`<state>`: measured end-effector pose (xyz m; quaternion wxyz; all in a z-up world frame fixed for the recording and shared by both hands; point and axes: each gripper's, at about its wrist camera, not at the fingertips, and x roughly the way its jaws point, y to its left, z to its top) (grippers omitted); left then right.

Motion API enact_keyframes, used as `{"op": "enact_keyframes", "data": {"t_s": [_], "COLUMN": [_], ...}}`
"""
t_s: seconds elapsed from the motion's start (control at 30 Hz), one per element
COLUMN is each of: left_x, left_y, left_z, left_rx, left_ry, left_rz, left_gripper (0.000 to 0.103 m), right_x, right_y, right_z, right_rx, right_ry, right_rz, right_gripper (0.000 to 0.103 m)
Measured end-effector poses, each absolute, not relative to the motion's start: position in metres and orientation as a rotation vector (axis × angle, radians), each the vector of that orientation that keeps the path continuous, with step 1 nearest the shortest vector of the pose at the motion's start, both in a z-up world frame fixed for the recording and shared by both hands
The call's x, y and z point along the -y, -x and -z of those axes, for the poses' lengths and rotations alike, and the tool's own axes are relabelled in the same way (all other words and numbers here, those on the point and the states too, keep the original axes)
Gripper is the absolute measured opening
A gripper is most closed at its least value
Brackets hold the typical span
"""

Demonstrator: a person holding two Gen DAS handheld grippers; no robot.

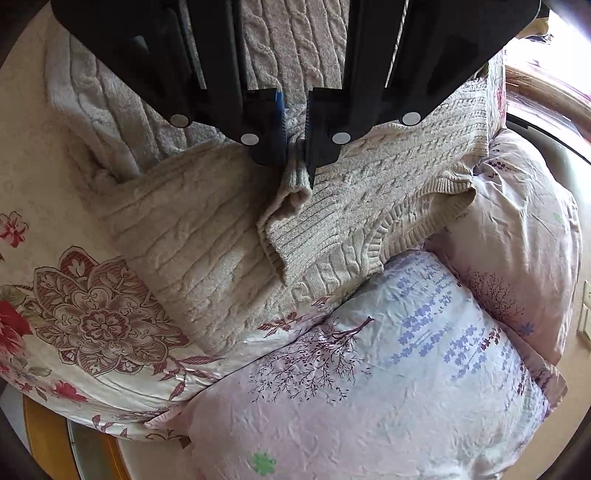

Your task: Fold small clothes

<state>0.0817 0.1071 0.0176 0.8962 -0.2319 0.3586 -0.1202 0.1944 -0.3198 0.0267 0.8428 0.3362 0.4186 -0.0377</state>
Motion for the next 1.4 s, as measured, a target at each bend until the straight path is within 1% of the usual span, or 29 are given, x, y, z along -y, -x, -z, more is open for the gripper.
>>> {"op": "enact_keyframes", "data": {"t_s": [0.07,0.13,0.17,0.2,0.23,0.33,0.43,0.57,0.6,0.67,0.73,0.77,0.87,1.03,1.13,1.27,1.33,1.4], "left_x": [-0.111,-0.122,-0.129,-0.137,-0.144,-0.156,-0.156,-0.150,-0.148,-0.143,-0.138,-0.136,-0.131,-0.136,-0.134,-0.130,-0.135,-0.138], "left_y": [-0.082,-0.081,-0.082,-0.083,-0.084,-0.094,-0.106,-0.129,-0.136,-0.148,-0.159,-0.162,-0.166,-0.188,-0.200,-0.204,-0.203,-0.195], "left_z": [-0.025,-0.033,-0.035,-0.037,-0.037,-0.032,-0.027,-0.027,-0.027,-0.025,-0.021,-0.019,-0.018,-0.016,-0.015,-0.013,-0.014,-0.017], "left_rx": [-0.743,-0.719,-0.716,-0.719,-0.728,-0.782,-0.821,-0.859,-0.872,-0.893,-0.929,-0.941,-0.943,-0.945,-0.941,-0.927,-0.926,-0.933], "left_ry": [0.438,0.400,0.390,0.388,0.391,0.409,0.413,0.377,0.358,0.311,0.258,0.236,0.175,0.183,0.135,0.077,0.103,0.132], "left_rz": [0.244,0.195,0.175,0.155,0.138,0.136,0.162,0.173,0.170,0.165,0.143,0.139,0.134,0.077,0.035,-0.016,-0.011,0.013], "left_gripper": [0.097,0.097,0.097,0.097,0.096,0.087,0.084,0.081,0.078,0.071,0.057,0.055,0.055,0.054,0.052,0.052,0.052,0.056], "right_x": [0.323,0.327,0.329,0.331,0.334,0.346,0.360,0.354,0.354,0.355,0.353,0.349,0.341,0.346,0.347,0.349,0.351,0.352], "right_y": [-0.186,-0.170,-0.161,-0.150,-0.142,-0.127,-0.127,-0.137,-0.141,-0.149,-0.155,-0.156,-0.160,-0.170,-0.172,-0.174,-0.171,-0.161], "right_z": [-0.034,-0.047,-0.055,-0.062,-0.067,-0.070,-0.058,-0.049,-0.047,-0.040,-0.036,-0.036,-0.037,-0.036,-0.034,-0.034,-0.035,-0.038], "right_rx": [-0.888,-0.855,-0.835,-0.813,-0.798,-0.813,-0.877,-0.931,-0.943,-0.977,-1.000,-1.002,-0.988,-0.983,-0.982,-0.982,-0.981,-0.972], "right_ry": [-0.708,-0.666,-0.629,-0.582,-0.531,-0.436,-0.444,-0.288,-0.268,-0.243,-0.204,-0.177,-0.098,-0.117,-0.109,-0.101,-0.116,-0.147], "right_rz": [0.075,0.092,0.112,0.137,0.168,0.211,0.223,0.276,0.281,0.288,0.300,0.299,0.310,0.343,0.366,0.390,0.377,0.348], "right_gripper": [0.018,0.040,0.047,0.057,0.058,0.058,0.058,0.057,0.056,0.052,0.050,0.050,0.049,0.049,0.050,0.057,0.058,0.058]}}
